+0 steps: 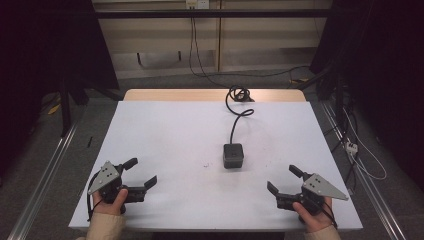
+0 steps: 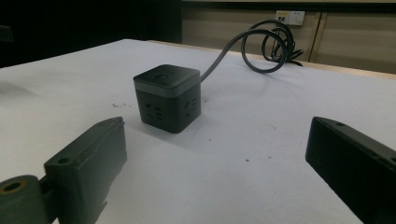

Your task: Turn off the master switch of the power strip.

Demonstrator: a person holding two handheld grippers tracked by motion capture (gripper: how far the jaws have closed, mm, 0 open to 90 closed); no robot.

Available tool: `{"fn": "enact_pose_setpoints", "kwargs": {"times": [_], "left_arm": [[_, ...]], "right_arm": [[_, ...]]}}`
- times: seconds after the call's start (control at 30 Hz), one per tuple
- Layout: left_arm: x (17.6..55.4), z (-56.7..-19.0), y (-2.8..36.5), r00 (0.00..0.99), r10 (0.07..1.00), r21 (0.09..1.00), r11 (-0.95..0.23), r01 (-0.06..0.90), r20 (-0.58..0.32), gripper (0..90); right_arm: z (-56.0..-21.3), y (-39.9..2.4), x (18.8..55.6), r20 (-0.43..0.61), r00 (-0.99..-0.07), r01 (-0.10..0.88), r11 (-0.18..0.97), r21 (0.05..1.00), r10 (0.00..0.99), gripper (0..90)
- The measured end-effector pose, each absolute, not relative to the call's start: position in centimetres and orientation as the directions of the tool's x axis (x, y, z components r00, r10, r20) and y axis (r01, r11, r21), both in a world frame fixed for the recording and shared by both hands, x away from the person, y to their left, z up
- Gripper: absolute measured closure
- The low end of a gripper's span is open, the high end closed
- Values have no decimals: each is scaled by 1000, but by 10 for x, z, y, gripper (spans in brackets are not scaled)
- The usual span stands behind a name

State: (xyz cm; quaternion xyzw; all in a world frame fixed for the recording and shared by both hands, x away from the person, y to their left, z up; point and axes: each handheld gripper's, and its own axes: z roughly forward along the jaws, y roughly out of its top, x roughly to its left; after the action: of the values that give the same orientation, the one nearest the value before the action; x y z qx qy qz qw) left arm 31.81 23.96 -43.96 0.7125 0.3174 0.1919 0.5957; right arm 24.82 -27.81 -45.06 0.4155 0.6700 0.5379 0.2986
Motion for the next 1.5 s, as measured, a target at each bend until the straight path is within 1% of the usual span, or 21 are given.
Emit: {"fn": "enact_pose_setpoints", "kwargs": {"times": [0.47,0.7,1.07,1.3,1.5], "left_arm": [[317,-439,243,718,688,972,-84,218,-102,31],[317,-439,244,715,691,972,-82,220,-104,31],[320,-439,237,723,683,971,-88,221,-103,31],[318,-441,237,726,679,967,-97,235,-108,31],[320,-440,236,721,685,970,-90,225,-104,31]], "right_arm": [[-448,-271,255,43,-496,239,89,967,867,44],[-447,-262,266,46,-519,256,104,961,853,43],[-445,-257,271,39,-536,251,115,961,843,44],[-444,-256,278,48,-535,252,105,962,843,45],[-443,-257,280,54,-533,254,99,962,845,45]]}}
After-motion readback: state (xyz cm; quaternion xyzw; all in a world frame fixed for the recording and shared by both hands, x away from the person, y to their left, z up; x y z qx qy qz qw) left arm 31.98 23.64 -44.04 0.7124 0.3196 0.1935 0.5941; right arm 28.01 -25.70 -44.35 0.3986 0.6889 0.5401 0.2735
